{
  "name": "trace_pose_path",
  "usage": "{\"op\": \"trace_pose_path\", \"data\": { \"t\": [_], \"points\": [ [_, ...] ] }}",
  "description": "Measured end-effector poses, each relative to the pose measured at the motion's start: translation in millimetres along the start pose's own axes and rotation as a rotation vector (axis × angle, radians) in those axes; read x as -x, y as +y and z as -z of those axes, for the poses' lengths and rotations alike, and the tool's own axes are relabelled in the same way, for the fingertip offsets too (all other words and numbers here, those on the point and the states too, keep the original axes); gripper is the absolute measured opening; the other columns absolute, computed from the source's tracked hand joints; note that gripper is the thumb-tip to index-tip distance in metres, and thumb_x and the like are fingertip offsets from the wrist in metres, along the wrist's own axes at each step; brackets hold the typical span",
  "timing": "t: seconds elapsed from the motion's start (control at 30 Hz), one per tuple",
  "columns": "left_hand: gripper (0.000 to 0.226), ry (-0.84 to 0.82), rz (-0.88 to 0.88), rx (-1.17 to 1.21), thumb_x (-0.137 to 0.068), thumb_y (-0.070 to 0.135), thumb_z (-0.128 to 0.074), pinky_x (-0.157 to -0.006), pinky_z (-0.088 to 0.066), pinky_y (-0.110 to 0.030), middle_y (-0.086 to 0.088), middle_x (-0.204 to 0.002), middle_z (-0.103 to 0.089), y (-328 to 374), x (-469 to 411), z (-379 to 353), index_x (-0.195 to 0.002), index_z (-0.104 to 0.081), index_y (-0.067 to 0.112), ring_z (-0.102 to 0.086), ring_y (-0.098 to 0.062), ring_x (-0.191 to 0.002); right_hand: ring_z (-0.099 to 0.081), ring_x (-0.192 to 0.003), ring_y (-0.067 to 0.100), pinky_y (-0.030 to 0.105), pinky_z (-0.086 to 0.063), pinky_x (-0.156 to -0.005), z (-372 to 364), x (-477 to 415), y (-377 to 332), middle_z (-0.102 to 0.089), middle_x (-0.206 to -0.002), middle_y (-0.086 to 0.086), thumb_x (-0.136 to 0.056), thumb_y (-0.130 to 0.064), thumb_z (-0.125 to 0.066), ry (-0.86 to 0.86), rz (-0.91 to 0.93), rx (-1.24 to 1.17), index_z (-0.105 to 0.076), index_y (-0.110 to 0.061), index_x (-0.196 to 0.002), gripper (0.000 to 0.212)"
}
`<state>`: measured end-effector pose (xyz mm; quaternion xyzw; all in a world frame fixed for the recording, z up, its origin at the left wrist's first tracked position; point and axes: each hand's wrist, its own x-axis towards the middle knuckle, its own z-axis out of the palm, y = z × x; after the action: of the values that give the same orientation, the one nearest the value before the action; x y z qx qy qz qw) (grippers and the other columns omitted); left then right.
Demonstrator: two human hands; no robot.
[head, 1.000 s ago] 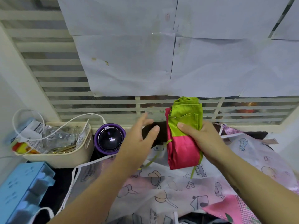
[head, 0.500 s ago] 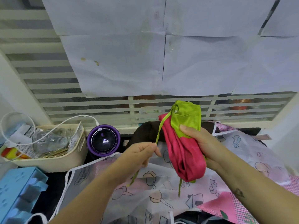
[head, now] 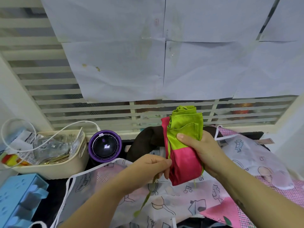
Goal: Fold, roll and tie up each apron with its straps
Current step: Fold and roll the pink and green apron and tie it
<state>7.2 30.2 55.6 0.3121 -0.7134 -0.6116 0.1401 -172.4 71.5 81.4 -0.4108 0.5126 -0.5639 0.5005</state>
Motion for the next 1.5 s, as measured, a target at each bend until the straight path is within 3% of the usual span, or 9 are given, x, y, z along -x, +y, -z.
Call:
{"op": "trace_pose_path", "data": {
  "t": [0.4, 0.57, 0.7, 0.83, 1.0, 1.13, 1.3, 1.43, 1.5],
  "points": [
    [0.018, -0.088, 0.075, -0.219, -0.094, 0.024, -0.058, -0.082, -0.045, -0.009, 0.022, -0.086, -0.070, 20, -2, 23, -0.083, -0.071, 0.031, -0.064, 0.006, -0.090, -0.071, -0.084, 0.019, 0.026, -0.056, -0.070, 11, 1, -6, -0.074, -0.093, 0.010, -0.039, -0.047, -0.093, -0.216, -0.067, -0.100, -0.078, -0.017, -0.087, 0.059],
    [0.022, -0.217, 0.179, -0.337, -0.094, 0.012, -0.057, -0.058, -0.040, -0.016, 0.015, -0.056, -0.056, 22, -6, 16, -0.074, -0.064, 0.017, -0.046, -0.003, -0.053, -0.069, -0.088, 0.016, 0.026, -0.053, -0.077, 4, 4, -6, -0.074, -0.096, 0.005, -0.048, -0.042, -0.091, -0.439, -0.113, -0.017, -0.078, -0.019, -0.092, 0.052],
    [0.026, -0.176, 0.226, -0.557, -0.092, 0.013, -0.061, -0.093, -0.046, -0.020, 0.003, -0.115, -0.066, 19, -6, 23, -0.118, -0.064, 0.011, -0.058, -0.008, -0.098, -0.067, -0.090, 0.011, 0.025, -0.050, -0.082, -1, 5, -9, -0.073, -0.095, -0.003, -0.065, -0.028, -0.076, -0.588, -0.135, 0.182, -0.077, -0.027, -0.090, 0.025],
    [0.024, -0.141, 0.287, 0.034, -0.080, 0.005, -0.065, -0.077, -0.054, -0.022, 0.002, -0.085, -0.069, 12, -8, 8, -0.104, -0.067, 0.005, -0.064, -0.008, -0.071, -0.068, -0.089, 0.012, 0.023, -0.052, -0.078, 4, 2, -7, -0.074, -0.095, 0.000, -0.061, -0.027, -0.079, -0.517, -0.106, 0.076, -0.078, -0.023, -0.090, 0.030],
    [0.027, -0.057, 0.200, 0.774, -0.076, 0.014, -0.053, -0.069, -0.055, -0.028, -0.014, -0.085, -0.071, -24, -6, -15, -0.085, -0.075, 0.002, -0.070, -0.020, -0.073, -0.070, -0.089, 0.016, 0.023, -0.054, -0.074, 9, -4, 6, -0.074, -0.098, 0.007, -0.057, -0.036, -0.089, -0.269, -0.094, -0.012, -0.078, -0.018, -0.090, 0.039],
    [0.069, 0.109, 0.151, 0.794, -0.075, 0.064, -0.058, -0.096, -0.050, -0.038, -0.014, -0.115, -0.067, -19, -8, -27, -0.115, -0.068, 0.009, -0.064, -0.024, -0.104, -0.070, -0.088, 0.021, 0.029, -0.057, -0.076, 1, -3, 18, -0.074, -0.096, 0.011, -0.071, -0.021, -0.075, -0.077, -0.103, 0.037, -0.073, -0.009, -0.095, 0.027],
    [0.042, 0.307, 0.144, 0.687, -0.076, 0.032, -0.074, -0.093, -0.052, -0.046, -0.014, -0.105, -0.072, -16, -17, -35, -0.110, -0.065, 0.009, -0.068, -0.028, -0.097, -0.070, -0.092, 0.028, 0.041, -0.055, -0.085, -14, -2, 26, -0.075, -0.092, 0.008, -0.080, -0.016, -0.073, 0.019, -0.089, 0.182, -0.073, -0.009, -0.095, 0.016],
    [0.037, 0.352, 0.121, 0.873, -0.074, 0.018, -0.062, -0.065, -0.059, -0.033, -0.018, -0.099, -0.072, -19, -14, -22, -0.108, -0.065, 0.003, -0.072, -0.025, -0.081, -0.071, -0.087, 0.011, 0.026, -0.055, -0.084, 4, -1, 10, -0.074, -0.093, -0.004, -0.076, -0.034, -0.076, -0.148, -0.123, 0.310, -0.070, -0.014, -0.106, 0.036],
    [0.037, 0.348, 0.111, 0.903, -0.074, 0.018, -0.061, -0.064, -0.060, -0.034, -0.018, -0.100, -0.072, -20, -11, -11, -0.107, -0.065, 0.000, -0.072, -0.025, -0.079, -0.056, -0.058, -0.001, 0.010, -0.046, -0.062, 16, 1, -1, -0.064, -0.068, -0.014, -0.084, -0.037, -0.066, -0.166, -0.113, 0.368, -0.071, -0.014, -0.105, 0.032]
  ]
}}
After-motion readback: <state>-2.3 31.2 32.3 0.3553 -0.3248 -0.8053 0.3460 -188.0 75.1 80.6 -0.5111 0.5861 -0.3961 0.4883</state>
